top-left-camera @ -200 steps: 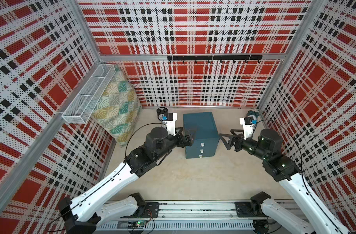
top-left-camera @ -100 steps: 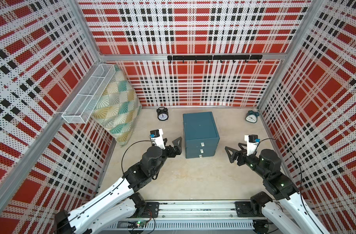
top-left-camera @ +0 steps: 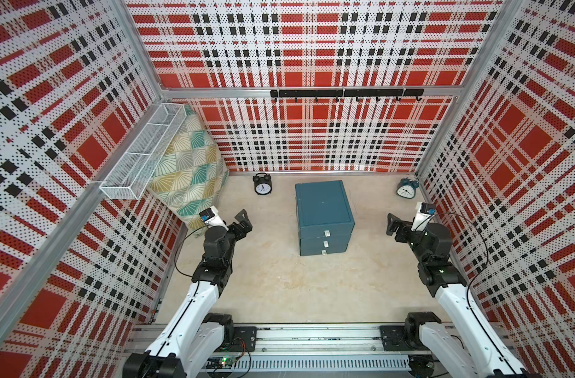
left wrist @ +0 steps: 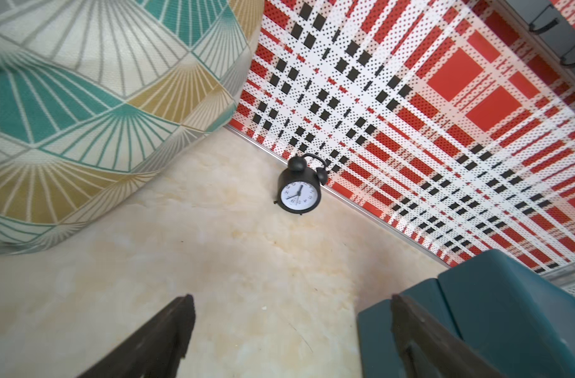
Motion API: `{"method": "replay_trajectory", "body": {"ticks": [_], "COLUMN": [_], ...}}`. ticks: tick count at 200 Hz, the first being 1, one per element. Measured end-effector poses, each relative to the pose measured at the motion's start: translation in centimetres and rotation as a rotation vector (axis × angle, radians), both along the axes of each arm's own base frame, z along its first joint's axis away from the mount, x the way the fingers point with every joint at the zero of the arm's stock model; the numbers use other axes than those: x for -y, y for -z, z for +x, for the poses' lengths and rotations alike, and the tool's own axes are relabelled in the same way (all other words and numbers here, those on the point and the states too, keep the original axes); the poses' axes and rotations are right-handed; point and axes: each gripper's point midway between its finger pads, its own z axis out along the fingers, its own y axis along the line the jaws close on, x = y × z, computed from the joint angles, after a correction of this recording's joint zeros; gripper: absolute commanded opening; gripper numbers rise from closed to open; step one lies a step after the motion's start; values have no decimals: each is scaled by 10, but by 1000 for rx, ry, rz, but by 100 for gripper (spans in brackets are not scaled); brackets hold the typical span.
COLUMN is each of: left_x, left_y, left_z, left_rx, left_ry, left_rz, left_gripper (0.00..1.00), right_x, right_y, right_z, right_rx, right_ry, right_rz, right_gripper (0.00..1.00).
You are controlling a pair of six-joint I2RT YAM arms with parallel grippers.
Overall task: Place the cookies into the drawer by color
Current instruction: Reset both arms
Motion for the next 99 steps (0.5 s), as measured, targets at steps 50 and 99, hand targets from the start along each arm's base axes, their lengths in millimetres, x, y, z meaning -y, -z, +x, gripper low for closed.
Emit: {"method": "replay_trajectory", "body": {"ticks": [50, 99], "left_x": [-57, -69], "left_y": [39, 78], "left_z": [-4, -8], "left_rx": [-41, -66], "left_ry": [-126, -59], "left_rz": [69, 133], "left_gripper": [99, 99], "right_x": [22, 38], "right_y": [69, 102], "right_z": [3, 6], "right_rx": [-55, -73], "right_ry": [103, 181], "right_rz": [-4, -32], "right_gripper": [100, 100]}}
